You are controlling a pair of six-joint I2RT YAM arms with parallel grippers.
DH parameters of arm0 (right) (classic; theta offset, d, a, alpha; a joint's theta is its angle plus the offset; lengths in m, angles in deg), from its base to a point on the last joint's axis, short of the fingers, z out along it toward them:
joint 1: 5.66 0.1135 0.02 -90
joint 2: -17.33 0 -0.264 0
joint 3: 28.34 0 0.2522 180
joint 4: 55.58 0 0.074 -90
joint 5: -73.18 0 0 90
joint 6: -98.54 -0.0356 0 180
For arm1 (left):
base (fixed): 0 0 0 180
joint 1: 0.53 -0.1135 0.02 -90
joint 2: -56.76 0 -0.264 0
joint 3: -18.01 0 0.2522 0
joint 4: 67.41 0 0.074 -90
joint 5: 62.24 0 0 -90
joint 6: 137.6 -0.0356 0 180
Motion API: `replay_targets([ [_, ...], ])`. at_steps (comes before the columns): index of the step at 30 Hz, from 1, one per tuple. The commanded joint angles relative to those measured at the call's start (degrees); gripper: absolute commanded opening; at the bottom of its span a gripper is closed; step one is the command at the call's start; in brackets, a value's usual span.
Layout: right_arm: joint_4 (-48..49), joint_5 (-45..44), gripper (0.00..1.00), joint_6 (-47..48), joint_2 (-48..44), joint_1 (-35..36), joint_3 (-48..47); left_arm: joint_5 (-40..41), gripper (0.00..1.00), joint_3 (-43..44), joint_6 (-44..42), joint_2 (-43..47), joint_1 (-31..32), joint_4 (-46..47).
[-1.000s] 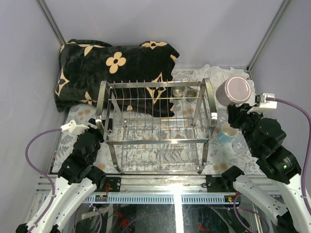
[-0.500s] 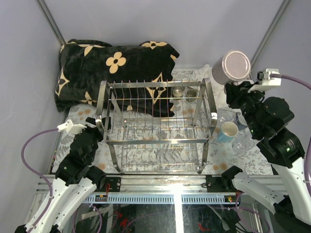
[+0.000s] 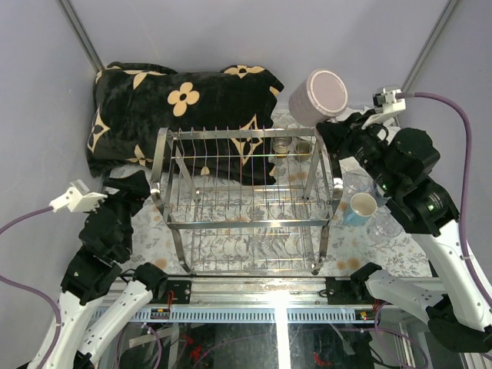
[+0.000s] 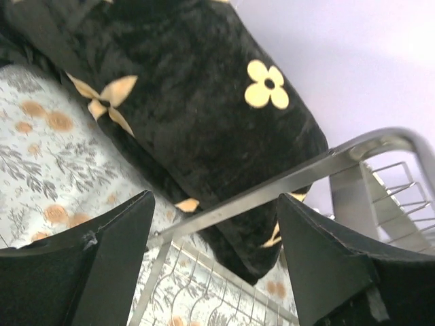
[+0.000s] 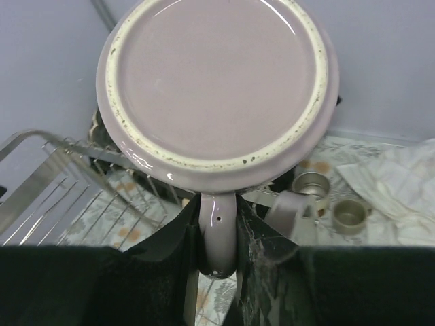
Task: Unload the cups from the dish rack
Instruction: Place the cup at the center of the board.
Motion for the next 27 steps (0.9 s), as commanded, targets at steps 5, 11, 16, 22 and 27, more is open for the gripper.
replay_targets([
  [5,15.0,11.0,0.00,-4.2,2.2,0.2,-5.0,9.6,0.73,8.7,-9.9,-2.8,0.3,3.2],
  [11,20.0,17.9,0.00,-8.5,2.9,0.2,-3.5,5.1,0.73,13.3,-11.9,-3.7,0.2,8.0],
  [16,25.8,24.2,0.00,-13.0,3.6,0.2,-2.2,-0.2,0.74,16.9,-13.6,-5.3,0.3,11.7],
  [22,33.1,30.4,0.00,-19.2,4.5,0.2,0.2,-14.2,0.74,18.0,-14.5,-7.2,0.3,17.9],
  [27,39.5,35.0,0.00,-24.4,5.1,0.2,2.5,-27.9,0.75,17.7,-12.2,-8.1,0.3,25.2],
])
